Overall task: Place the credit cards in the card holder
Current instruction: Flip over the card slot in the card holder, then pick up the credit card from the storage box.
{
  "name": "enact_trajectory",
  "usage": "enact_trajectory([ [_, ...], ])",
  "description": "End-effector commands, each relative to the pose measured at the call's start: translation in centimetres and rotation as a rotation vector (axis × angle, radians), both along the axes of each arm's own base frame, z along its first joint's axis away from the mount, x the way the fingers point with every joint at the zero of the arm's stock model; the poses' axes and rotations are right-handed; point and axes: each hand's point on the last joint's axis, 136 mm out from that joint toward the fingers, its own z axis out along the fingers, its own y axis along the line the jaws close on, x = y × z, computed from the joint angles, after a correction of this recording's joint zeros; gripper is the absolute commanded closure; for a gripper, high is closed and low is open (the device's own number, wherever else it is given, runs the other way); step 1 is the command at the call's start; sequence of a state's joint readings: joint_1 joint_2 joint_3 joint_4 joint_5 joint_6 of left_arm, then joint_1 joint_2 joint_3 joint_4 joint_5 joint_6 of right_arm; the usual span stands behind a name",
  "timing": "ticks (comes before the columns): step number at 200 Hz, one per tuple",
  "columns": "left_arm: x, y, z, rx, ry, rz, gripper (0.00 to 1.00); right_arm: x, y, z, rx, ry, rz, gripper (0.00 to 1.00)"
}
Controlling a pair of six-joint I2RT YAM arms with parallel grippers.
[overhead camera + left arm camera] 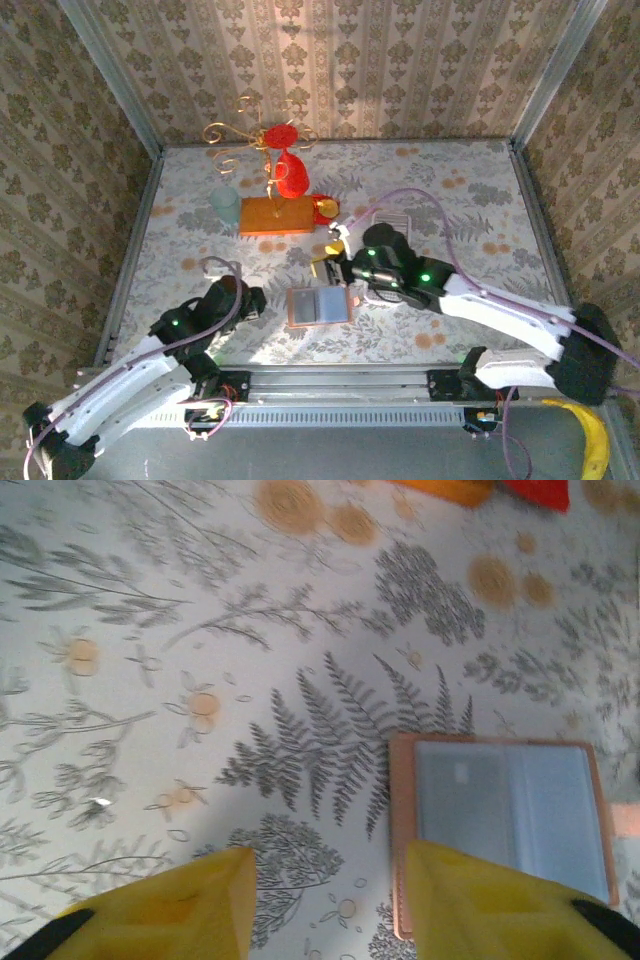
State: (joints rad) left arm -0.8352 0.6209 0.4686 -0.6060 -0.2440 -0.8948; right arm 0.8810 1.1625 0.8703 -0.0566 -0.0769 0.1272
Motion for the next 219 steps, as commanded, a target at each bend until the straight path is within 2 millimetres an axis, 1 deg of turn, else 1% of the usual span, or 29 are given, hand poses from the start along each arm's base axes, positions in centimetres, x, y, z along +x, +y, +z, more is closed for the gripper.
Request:
enact_trajectory([
  [1, 0.2, -3.1, -0.1, -0.069, 0.014, -0.113, 0.51, -2.2, -5.3, -5.9, -0.527, -0.266, 0.303, 0.43],
  [19, 0.3, -4.3, -0.7, -0.082, 0.036, -0.158, 0.51, -1.9, -8.9, -7.3, -0.657, -0.266, 0.366, 0.40],
  [33, 0.3, -5.0, -0.9, -0.091, 0.045, -0.179, 0.51, -0.7, -11.4, -8.8, -0.777, -0.289, 0.369, 0.41],
  [47, 0.3, -5.1, -1.1, -0.091, 0.050, -0.185, 0.51, 1.4, -13.2, -9.8, -0.886, -0.341, 0.320, 0.38],
  [61, 0.1, -5.2, -1.1, -0.089, 0.049, -0.196, 0.51, 2.6, -14.4, -10.7, -0.965, -0.364, 0.321, 0.37],
  [73, 0.0, -5.0, -1.1, -0.087, 0.048, -0.201, 0.51, 3.1, -14.5, -11.4, -0.998, -0.383, 0.337, 0.35],
  [102, -0.4, -4.9, -1.4, -0.093, 0.050, -0.212, 0.49, 4.4, -13.9, -12.1, -1.008, -0.429, 0.336, 0.34],
  [130, -0.7, -4.7, -1.8, -0.100, 0.058, -0.210, 0.49, 4.2, -13.7, -14.1, -1.036, -0.395, 0.397, 0.33],
  [143, -0.8, -4.6, -1.8, -0.102, 0.056, -0.207, 0.49, 4.2, -13.8, -15.0, -1.050, -0.384, 0.410, 0.31],
  [157, -0.8, -4.5, -1.9, -0.104, 0.054, -0.204, 0.49, 4.6, -13.7, -15.4, -1.056, -0.383, 0.402, 0.28],
  [188, -0.8, -4.6, -2.0, -0.106, 0.054, -0.204, 0.49, 4.7, -13.4, -16.1, -1.054, -0.374, 0.414, 0.27],
  [219, -0.8, -4.6, -2.1, -0.106, 0.057, -0.203, 0.50, 4.6, -13.4, -17.6, -1.074, -0.349, 0.438, 0.27],
])
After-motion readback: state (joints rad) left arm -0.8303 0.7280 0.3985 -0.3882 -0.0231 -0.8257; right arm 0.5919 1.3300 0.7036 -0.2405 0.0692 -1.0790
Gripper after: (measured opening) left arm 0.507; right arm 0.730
